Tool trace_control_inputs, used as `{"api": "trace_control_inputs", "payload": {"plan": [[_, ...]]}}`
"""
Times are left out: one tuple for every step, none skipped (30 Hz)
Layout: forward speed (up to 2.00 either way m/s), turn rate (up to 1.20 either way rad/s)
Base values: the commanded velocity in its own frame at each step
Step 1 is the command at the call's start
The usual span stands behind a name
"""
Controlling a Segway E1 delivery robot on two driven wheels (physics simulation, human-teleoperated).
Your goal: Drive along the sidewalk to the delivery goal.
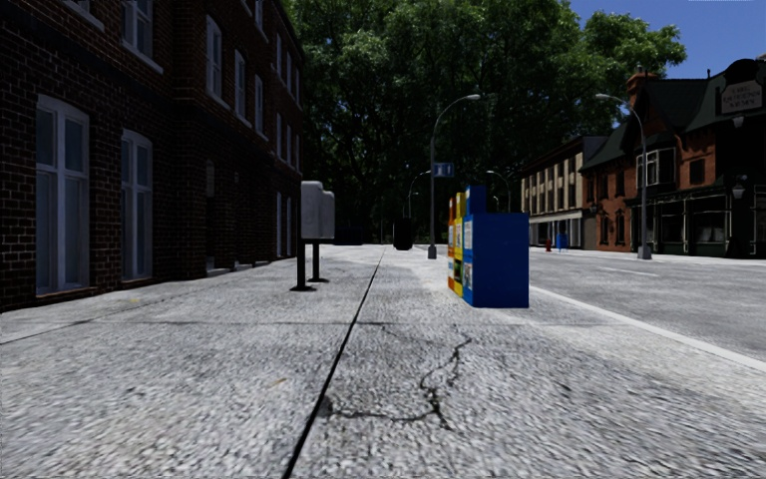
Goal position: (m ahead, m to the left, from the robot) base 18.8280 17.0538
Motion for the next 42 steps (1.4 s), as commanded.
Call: {"api": "trace_control_inputs", "payload": {"plan": [[2.00, 0.00], [2.00, 0.00], [2.00, 0.00], [2.00, 0.00], [2.00, 0.00], [2.00, 0.00], [2.00, 0.00], [2.00, 0.00], [2.00, 0.00], [2.00, 0.00], [2.00, 0.00], [2.00, 0.00], [2.00, 0.00], [2.00, 0.00], [2.00, 0.00], [2.00, 0.00], [2.00, 0.00], [2.00, 0.00], [2.00, 0.00], [2.00, 0.00], [2.00, 0.00], [2.00, 0.00], [2.00, 0.00], [2.00, 0.00], [2.00, 0.00], [2.00, 0.00], [2.00, 0.00], [2.00, 0.00], [2.00, 0.00], [2.00, 0.00], [2.00, 0.00], [2.00, 0.00], [2.00, 0.00], [2.00, 0.00], [2.00, 0.00], [2.00, 0.00], [2.00, 0.00], [2.00, 0.00], [2.00, 0.00], [2.00, 0.00], [2.00, 0.00], [2.00, 0.00]]}}
